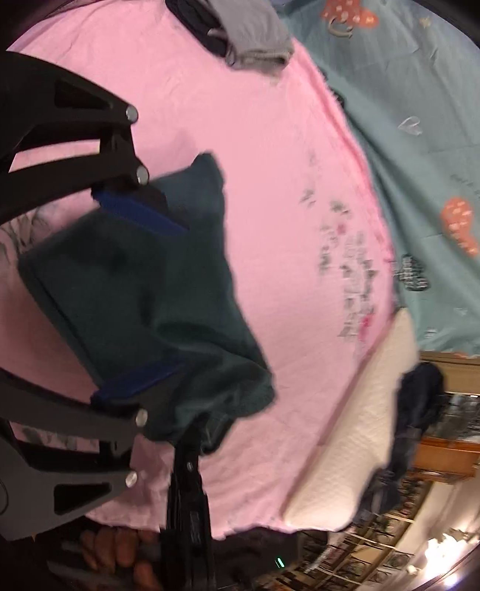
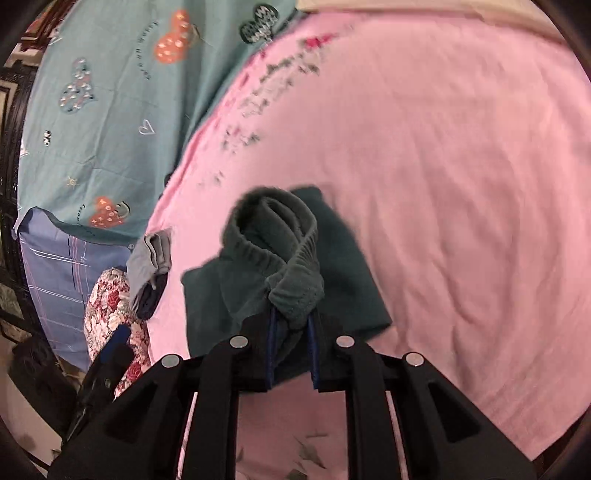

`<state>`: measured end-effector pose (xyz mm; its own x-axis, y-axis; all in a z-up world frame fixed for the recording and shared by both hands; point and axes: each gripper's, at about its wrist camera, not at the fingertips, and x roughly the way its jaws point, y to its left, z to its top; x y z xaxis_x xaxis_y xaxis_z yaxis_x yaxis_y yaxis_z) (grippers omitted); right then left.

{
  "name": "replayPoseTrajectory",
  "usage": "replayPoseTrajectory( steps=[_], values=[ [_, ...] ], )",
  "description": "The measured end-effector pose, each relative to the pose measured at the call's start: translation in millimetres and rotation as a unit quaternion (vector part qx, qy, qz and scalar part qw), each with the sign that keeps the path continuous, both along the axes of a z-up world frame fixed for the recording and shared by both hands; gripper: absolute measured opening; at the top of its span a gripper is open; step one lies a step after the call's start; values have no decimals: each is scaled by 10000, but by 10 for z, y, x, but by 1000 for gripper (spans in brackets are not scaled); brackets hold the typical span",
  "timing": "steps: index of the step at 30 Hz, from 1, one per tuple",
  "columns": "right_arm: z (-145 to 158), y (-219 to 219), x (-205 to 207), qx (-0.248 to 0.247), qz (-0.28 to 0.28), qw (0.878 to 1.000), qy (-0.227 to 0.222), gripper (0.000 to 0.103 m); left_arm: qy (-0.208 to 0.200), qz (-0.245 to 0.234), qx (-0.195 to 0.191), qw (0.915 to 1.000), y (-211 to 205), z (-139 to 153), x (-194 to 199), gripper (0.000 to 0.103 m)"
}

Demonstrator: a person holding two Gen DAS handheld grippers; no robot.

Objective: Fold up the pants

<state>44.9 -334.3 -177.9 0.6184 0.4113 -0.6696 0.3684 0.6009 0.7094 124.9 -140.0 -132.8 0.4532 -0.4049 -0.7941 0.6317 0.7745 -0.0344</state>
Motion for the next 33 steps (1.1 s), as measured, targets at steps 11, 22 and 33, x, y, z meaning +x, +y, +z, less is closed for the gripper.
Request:
replayPoseTrajectory(
  steps=[11, 22, 33],
  values=[
    [710, -20, -12, -1296, 399, 9894, -527, 31, 438, 327, 392, 9977, -58, -455, 130, 48],
    [225, 230, 779, -1853, 1344, 9734, 18, 27, 366, 373, 547, 9971, -99, -471, 106, 52],
    [87, -124, 731, -1196, 1378, 9830, 206, 1, 265, 382, 677, 9966, -89, -354, 90, 71]
  ],
)
